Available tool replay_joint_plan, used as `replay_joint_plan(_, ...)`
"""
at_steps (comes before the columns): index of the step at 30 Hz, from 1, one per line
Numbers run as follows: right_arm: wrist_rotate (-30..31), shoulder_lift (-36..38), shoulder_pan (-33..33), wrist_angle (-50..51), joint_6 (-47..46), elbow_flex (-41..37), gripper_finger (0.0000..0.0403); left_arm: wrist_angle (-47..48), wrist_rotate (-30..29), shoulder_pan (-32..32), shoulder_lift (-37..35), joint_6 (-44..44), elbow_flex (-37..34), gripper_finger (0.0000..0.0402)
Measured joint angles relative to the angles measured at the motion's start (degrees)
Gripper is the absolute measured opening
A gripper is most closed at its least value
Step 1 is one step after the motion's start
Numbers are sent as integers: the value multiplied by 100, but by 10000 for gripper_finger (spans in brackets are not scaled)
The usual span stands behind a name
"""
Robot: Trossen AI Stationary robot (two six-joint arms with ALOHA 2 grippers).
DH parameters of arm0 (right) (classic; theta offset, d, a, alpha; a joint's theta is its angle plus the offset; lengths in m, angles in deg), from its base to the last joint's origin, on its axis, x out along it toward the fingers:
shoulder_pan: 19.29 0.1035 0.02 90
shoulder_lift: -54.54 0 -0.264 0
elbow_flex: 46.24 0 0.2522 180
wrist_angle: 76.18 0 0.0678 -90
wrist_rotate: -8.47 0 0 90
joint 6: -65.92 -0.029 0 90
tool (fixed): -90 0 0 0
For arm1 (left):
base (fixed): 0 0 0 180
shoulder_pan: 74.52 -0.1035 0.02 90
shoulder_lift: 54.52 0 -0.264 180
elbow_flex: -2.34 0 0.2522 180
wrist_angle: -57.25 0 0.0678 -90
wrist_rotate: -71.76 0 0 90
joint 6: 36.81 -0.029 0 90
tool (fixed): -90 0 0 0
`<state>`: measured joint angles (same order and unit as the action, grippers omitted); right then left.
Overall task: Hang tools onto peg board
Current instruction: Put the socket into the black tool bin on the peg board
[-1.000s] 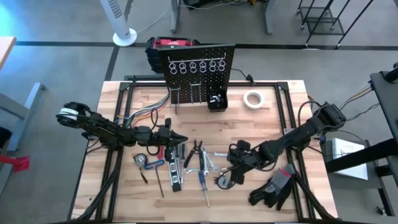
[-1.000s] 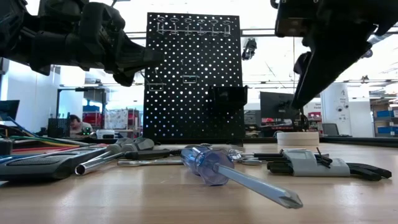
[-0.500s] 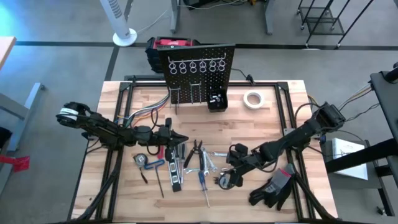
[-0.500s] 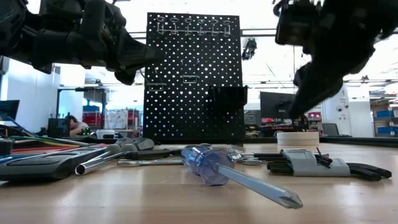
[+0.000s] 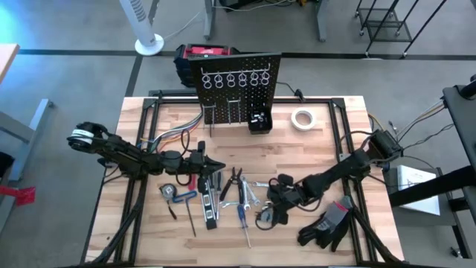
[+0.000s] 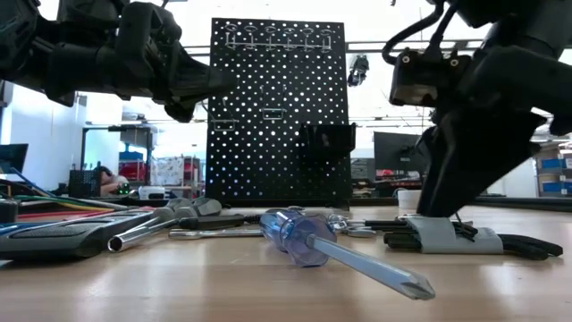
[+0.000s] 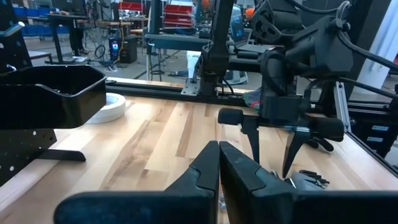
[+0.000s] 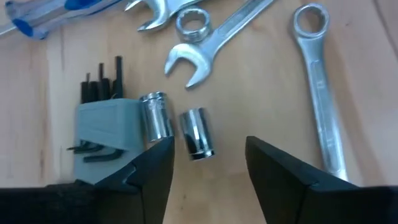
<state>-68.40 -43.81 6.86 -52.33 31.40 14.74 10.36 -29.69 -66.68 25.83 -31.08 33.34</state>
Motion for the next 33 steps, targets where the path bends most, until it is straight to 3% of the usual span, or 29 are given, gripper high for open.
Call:
replay_joint_plan(10,-404,-6,-146,-23,297,-7,147,24,-1,0,0,-13,44,0)
replay_joint_plan(19,-419,-8,-316,-205,655,-10,111,66,0,0,0,-14,42,0)
replay_joint_plan(33,-419,-11,-489,-205,869,-13,103,70,1,0,0,-12,39,0)
